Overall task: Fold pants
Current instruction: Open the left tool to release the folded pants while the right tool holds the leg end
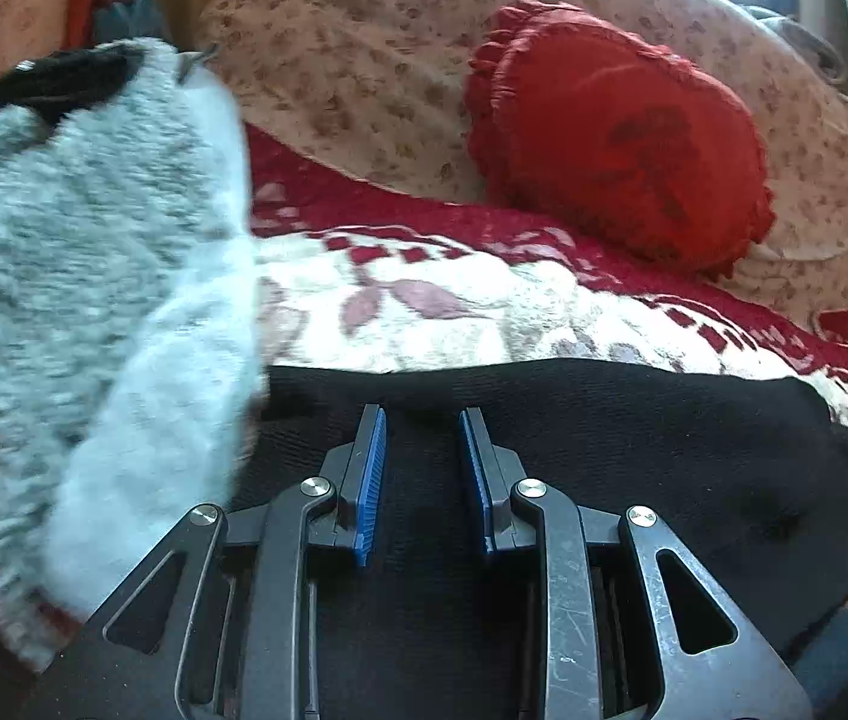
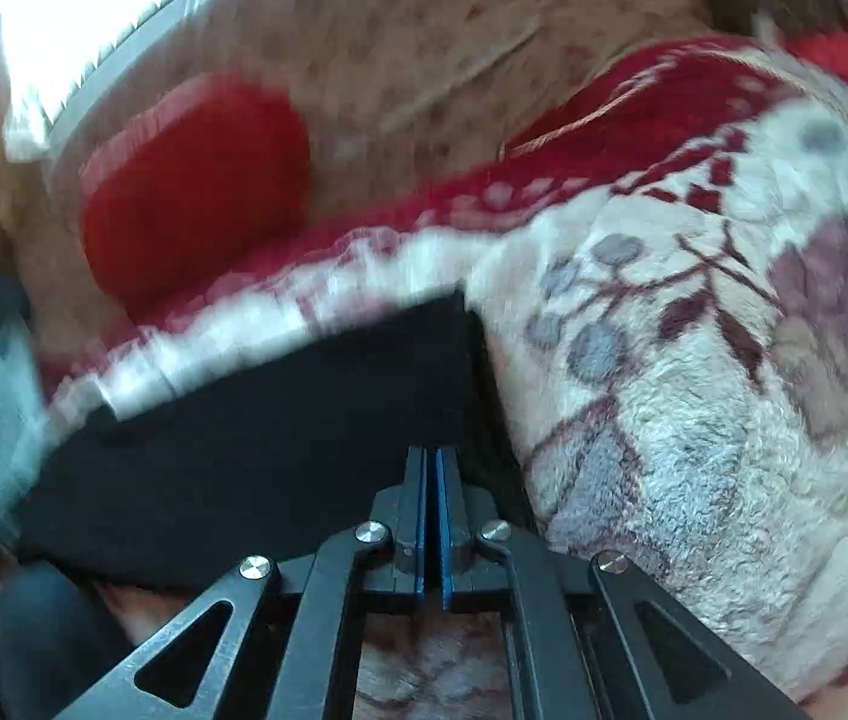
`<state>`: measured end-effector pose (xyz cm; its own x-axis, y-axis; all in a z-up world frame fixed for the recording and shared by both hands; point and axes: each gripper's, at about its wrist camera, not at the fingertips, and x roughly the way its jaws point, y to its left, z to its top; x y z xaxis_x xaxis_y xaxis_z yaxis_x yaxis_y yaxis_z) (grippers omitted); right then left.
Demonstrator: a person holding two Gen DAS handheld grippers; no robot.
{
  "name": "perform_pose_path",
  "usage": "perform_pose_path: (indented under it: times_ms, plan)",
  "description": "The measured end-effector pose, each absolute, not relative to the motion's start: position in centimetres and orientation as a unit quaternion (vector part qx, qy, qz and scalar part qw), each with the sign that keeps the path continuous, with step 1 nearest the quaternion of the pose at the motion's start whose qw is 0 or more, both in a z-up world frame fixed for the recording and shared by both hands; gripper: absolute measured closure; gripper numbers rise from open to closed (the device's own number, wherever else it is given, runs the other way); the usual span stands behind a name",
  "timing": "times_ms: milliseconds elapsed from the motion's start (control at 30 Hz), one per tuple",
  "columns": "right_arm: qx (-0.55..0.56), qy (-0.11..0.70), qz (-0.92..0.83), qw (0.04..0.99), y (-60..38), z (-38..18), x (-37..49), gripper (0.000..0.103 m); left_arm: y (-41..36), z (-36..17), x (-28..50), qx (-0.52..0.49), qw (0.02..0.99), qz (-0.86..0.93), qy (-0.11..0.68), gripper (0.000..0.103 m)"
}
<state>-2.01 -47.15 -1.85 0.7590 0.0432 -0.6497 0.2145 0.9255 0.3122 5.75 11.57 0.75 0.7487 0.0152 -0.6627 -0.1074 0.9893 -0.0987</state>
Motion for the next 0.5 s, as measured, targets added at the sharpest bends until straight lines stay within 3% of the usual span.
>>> perform_pose_path:
  times_ms: [133,200,267,300,500]
  plan:
    - [0.203,0.320,-0.023,0.925,-46.7,-1.2,-3.7,0.098,9.7,3.2,1.9,-0.061,0.949,-0.010,0.310,0.075]
    - [0.182,0.372,-0.039,0.909,-46.1,-2.9,-3.0,0.095,8.1,2.0,1.0,-0.049,0.942,-0.049,0.329,0.061]
    - [0.172,0.372,-0.044,0.911,-45.8,-3.3,-2.9,0.095,7.3,-0.4,1.2,-0.038,0.929,-0.058,0.363,0.060]
    - [0.178,0.372,-0.045,0.910,-46.0,-3.0,-3.0,0.095,7.2,-0.7,0.8,-0.021,0.937,-0.056,0.344,0.058]
    - [0.280,0.276,-0.071,0.917,-50.2,-1.6,-6.7,0.090,7.3,1.4,1.2,-0.051,0.929,-0.050,0.362,0.059]
